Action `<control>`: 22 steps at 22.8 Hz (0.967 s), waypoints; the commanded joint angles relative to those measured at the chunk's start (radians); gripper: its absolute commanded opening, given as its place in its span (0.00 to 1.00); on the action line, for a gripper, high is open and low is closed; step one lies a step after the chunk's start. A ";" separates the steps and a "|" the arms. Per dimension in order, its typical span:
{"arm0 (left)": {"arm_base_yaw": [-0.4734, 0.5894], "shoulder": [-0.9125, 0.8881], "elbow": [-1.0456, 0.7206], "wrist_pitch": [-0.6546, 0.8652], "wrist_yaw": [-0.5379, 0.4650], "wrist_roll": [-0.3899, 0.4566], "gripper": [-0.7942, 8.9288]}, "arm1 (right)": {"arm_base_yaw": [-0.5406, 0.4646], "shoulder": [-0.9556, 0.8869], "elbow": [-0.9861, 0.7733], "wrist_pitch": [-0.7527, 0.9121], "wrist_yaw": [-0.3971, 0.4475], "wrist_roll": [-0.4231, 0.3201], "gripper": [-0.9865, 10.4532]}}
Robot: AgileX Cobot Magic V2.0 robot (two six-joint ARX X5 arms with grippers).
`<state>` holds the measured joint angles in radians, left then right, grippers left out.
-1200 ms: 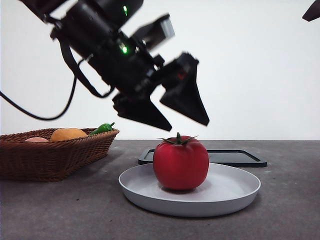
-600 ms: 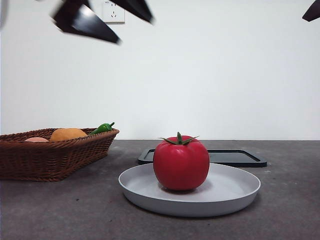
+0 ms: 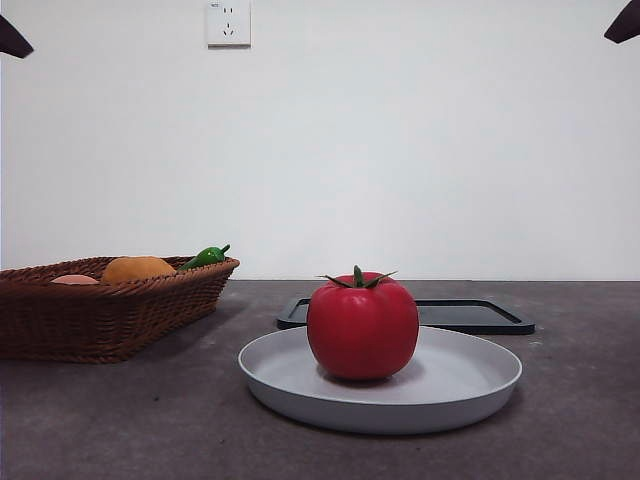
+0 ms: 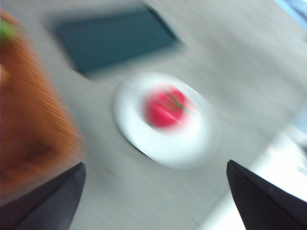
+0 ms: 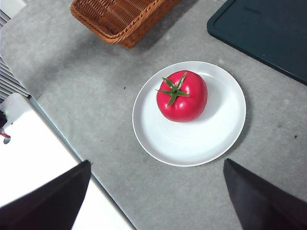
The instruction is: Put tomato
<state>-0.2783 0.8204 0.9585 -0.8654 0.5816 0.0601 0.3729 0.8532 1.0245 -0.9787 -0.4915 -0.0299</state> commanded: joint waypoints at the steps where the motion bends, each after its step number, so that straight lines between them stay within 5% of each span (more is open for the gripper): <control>1: -0.004 -0.004 0.014 -0.068 0.094 0.046 0.56 | 0.005 0.009 0.021 0.008 0.002 -0.004 0.47; 22: -0.005 -0.006 0.014 -0.088 0.100 0.062 0.56 | 0.059 0.170 0.021 0.159 0.002 0.019 0.47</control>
<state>-0.2794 0.8104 0.9585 -0.9638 0.6765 0.1085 0.4206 1.0008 1.0260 -0.8371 -0.4904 -0.0212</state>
